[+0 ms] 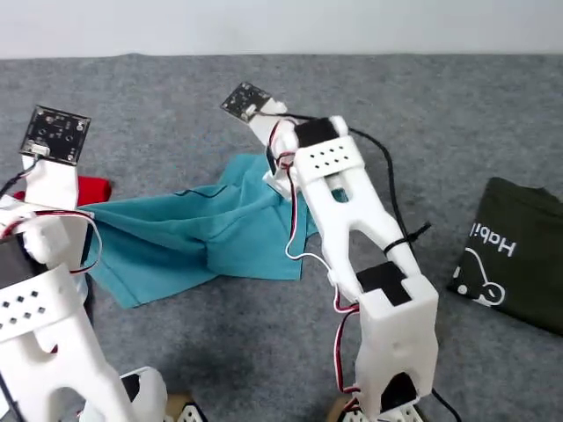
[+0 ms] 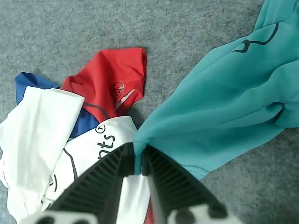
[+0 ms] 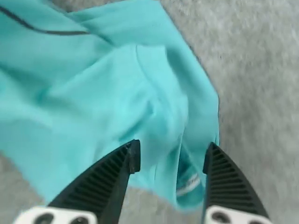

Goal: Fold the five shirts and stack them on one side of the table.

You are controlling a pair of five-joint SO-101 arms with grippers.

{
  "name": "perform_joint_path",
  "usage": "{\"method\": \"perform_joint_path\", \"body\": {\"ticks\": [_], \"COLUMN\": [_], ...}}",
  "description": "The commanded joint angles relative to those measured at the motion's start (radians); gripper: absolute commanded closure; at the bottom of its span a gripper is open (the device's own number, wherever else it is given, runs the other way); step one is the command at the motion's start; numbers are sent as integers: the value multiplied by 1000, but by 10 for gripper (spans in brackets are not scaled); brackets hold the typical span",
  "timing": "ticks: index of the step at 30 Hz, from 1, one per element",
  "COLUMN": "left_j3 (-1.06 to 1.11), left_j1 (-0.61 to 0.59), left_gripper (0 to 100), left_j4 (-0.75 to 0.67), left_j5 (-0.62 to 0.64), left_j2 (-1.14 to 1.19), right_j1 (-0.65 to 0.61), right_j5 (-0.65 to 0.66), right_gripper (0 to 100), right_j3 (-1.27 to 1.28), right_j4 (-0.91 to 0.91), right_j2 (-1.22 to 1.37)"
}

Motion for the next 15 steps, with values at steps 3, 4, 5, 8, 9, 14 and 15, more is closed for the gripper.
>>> {"method": "perform_joint_path", "body": {"ticks": [3,4,5,8,9,14,15], "left_j3": [-2,-2,-2,-2,-2,-2,-2], "left_j1": [5,5,5,5,5,5,5], "left_gripper": [994,994,994,994,994,994,994], "left_j4": [-38,-38,-38,-37,-37,-37,-37], "left_j5": [-5,-5,-5,-3,-3,-3,-3], "left_j2": [-12,-12,-12,-12,-12,-12,-12], "right_j1": [-1,-5,-7,-24,-25,-76,-96], "right_j5": [-15,-15,-15,-43,-78,-114,-115], "right_gripper": [766,767,767,767,767,764,764], "right_j3": [-183,-193,-196,-190,-164,0,34], "right_j4": [268,312,351,447,446,441,440], "right_j2": [-79,-79,-81,-76,-81,-91,-88]}}
